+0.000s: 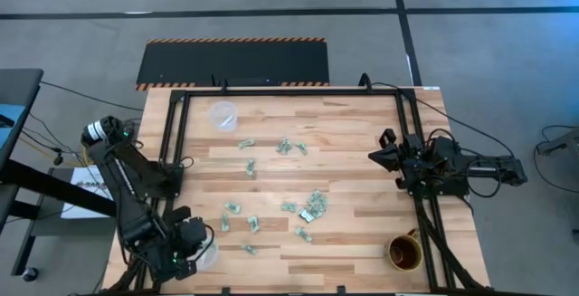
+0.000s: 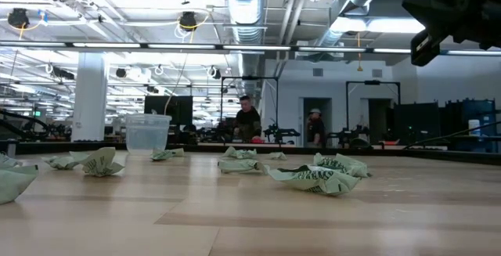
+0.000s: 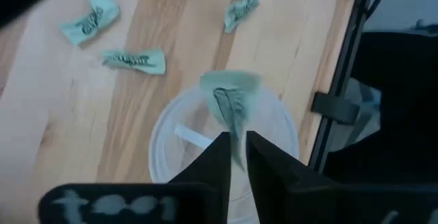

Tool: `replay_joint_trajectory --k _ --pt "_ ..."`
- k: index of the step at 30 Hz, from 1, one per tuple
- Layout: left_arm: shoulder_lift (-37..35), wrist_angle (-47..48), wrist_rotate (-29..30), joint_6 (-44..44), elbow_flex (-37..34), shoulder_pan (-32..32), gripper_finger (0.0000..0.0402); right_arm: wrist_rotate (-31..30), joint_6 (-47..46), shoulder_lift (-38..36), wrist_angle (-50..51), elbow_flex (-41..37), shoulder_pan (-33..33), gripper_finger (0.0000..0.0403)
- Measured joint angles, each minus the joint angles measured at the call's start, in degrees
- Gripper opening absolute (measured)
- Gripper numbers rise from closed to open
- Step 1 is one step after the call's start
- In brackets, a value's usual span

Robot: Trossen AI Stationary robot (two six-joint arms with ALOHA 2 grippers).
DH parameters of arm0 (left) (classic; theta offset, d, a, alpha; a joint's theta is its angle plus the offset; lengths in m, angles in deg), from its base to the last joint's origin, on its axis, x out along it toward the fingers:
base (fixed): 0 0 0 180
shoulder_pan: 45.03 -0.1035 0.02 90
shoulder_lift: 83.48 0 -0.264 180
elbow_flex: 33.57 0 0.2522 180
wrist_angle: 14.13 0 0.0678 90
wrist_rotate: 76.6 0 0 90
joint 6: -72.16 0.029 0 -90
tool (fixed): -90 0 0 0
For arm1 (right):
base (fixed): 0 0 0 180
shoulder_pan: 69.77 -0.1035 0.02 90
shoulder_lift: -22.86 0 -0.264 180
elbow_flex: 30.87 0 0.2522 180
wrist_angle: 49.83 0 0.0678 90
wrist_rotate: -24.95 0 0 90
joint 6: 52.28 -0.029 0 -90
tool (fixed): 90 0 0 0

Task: Pick and place Stevia / Truvia into bins
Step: Put the stevia packet into the bottom transparent container

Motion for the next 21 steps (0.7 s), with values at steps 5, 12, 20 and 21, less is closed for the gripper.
replay_joint_trajectory --k 5,12,20,21 --pt "4.0 0.31 -7.5 -1.75 0.0 -0.16 0.0077 -0.02 0.0 0.0 0.0 0.0 0.01 0.0" --pt "2.66 0.46 -1.43 -1.73 0.0 -1.13 0.0117 0.0 0.0 0.0 0.0 0.0 0.07 0.0" --pt "-3.87 2.03 16.18 5.82 0.04 -5.79 0.014 0.0 0.0 0.0 0.0 0.0 0.07 0.0" --pt "-4.26 2.06 17.05 9.01 0.05 -7.63 0.0142 0.0 0.0 0.0 0.01 -0.01 0.07 0.0"
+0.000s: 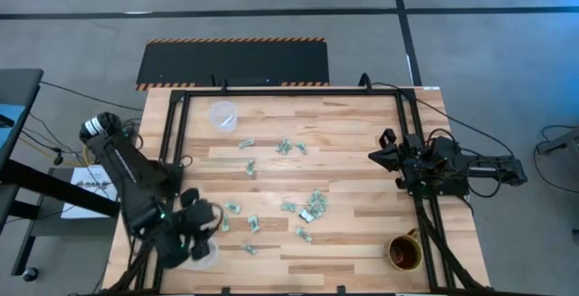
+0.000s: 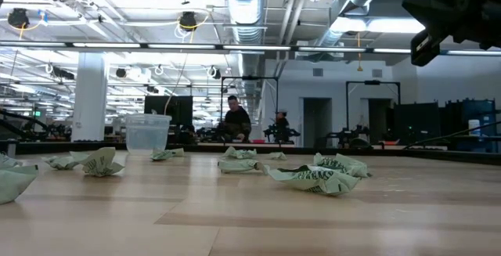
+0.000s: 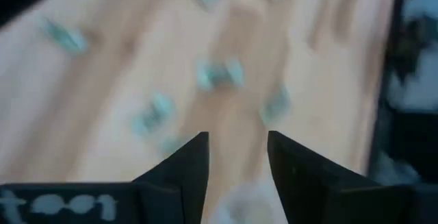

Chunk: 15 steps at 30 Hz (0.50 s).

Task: Pick and place Stevia / Truvia into bins
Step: Put the stevia packet into the bottom transparent container

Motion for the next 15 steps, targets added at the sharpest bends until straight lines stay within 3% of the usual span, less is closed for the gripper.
replay_joint_trajectory --k 2,7,15 --pt "0.09 -0.82 -1.39 9.9 0.04 -4.38 0.0144 0.0 0.0 0.0 -0.01 0.01 0.0 0.0" --pt "2.84 -4.29 -12.2 35.67 0.04 -14.94 0.0146 0.0 0.0 0.0 0.0 0.01 -0.02 0.0" --pt "9.61 -14.84 -26.45 61.54 0.04 -25.49 0.0146 0.0 0.0 0.0 0.02 0.0 -0.02 0.0"
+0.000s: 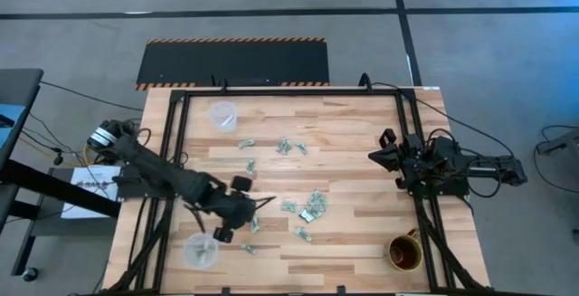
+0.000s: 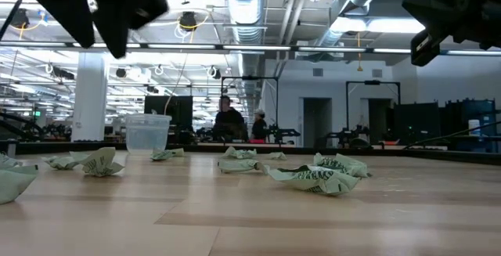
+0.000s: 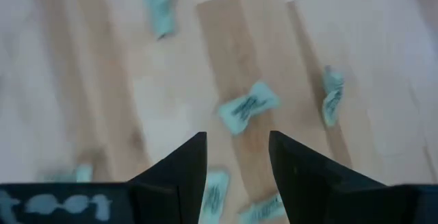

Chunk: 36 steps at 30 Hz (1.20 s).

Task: Pick and place Stevia / Truvia into bins
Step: Put the stevia packet into the bottom transparent container

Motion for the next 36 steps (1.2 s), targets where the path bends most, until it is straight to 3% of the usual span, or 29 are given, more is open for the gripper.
replay_joint_trajectory --k 6,10,21,30,36 --pt "8.33 -3.02 -8.18 10.14 -0.02 -1.94 0.0146 0.06 0.0 0.0 0.02 0.0 0.0 0.0" --pt "13.11 -3.12 -9.68 13.92 -0.02 -1.48 0.0146 0.06 0.0 0.0 0.03 0.0 0.0 0.0" --pt "19.39 -5.41 -6.93 23.64 0.35 -1.59 0.0146 0.04 0.0 0.0 0.1 0.0 0.0 0.0" --pt "20.26 -7.24 -4.02 24.65 0.52 -1.46 0.0143 0.02 0.0 0.02 0.98 0.0 0.0 0.0" --pt "20.33 -8.01 -1.56 22.3 0.55 -1.42 0.0082 0.02 0.0 0.02 1.77 0.0 0.0 0.0"
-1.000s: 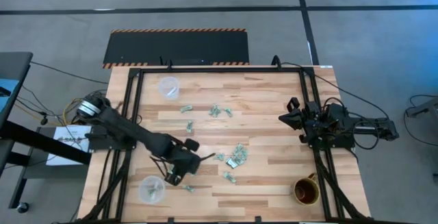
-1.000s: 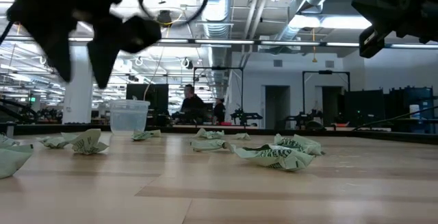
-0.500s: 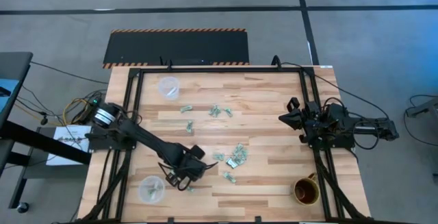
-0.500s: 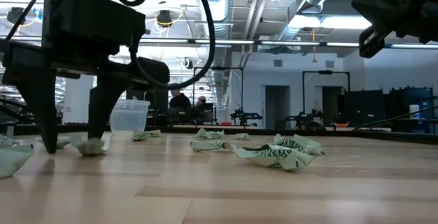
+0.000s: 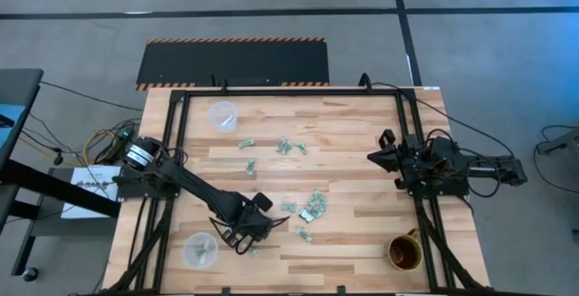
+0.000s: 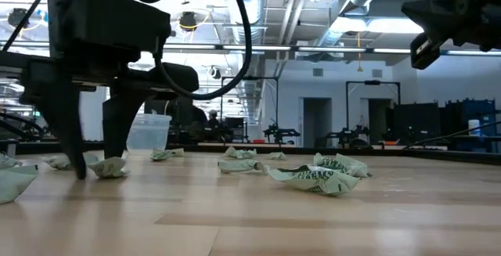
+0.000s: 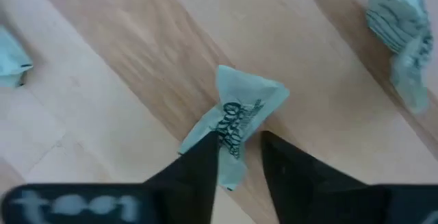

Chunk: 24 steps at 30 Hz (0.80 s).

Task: Pick and place Stevia / Truvia into bins
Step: Put the stevia packet into the bottom transparent container

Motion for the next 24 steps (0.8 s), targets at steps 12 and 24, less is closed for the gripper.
replay_joint_trajectory --k 12,24 --pt "-0.84 -2.62 5.46 -11.07 -0.11 -0.09 0.0002 -0.01 0.0 0.0 -0.97 0.27 0.0 0.0" --pt "-17.93 3.2 7.99 -24.53 -0.11 3.22 0.0 -0.02 0.5 -0.02 -0.91 1.49 0.0 0.0"
